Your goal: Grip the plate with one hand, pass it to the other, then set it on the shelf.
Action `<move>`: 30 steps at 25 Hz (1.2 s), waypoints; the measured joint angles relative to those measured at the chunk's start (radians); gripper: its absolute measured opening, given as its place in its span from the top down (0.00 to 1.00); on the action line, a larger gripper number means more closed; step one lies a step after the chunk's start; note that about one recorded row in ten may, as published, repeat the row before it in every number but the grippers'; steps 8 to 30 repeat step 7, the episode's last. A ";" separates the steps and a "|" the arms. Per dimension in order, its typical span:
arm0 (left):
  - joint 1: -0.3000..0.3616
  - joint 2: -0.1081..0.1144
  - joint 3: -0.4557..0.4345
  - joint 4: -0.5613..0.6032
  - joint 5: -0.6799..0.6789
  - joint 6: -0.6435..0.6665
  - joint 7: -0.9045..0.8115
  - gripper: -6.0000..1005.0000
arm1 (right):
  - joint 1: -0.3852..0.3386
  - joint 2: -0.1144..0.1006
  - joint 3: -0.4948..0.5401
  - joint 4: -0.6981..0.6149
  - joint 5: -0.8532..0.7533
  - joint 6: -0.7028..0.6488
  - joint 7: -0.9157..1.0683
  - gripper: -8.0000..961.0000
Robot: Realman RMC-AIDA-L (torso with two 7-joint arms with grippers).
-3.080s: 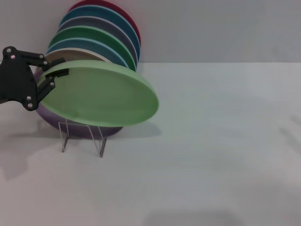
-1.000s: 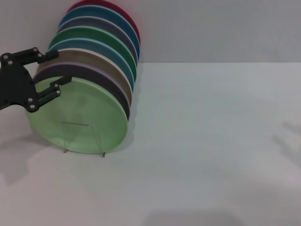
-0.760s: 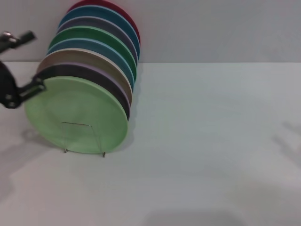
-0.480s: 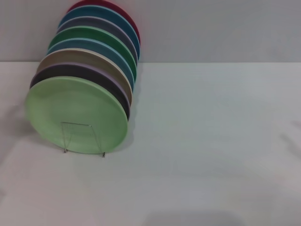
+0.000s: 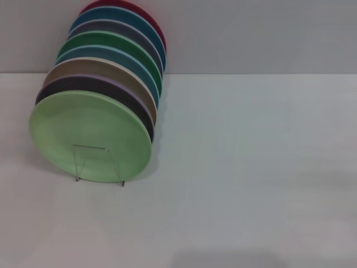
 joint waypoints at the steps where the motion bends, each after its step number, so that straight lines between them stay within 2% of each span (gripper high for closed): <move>1: 0.021 0.000 -0.016 -0.022 -0.002 -0.050 -0.040 0.37 | 0.014 0.000 0.001 -0.035 0.043 -0.028 -0.014 0.37; 3: 0.054 0.001 -0.031 -0.050 -0.004 -0.110 -0.100 0.37 | 0.027 0.000 -0.002 -0.063 0.065 -0.072 -0.049 0.37; 7: 0.075 -0.003 -0.033 -0.055 -0.003 -0.140 -0.104 0.37 | 0.042 0.000 -0.007 -0.075 0.059 -0.128 -0.111 0.37; 30: 0.075 -0.003 -0.033 -0.055 -0.003 -0.140 -0.104 0.37 | 0.042 0.000 -0.007 -0.075 0.059 -0.128 -0.111 0.37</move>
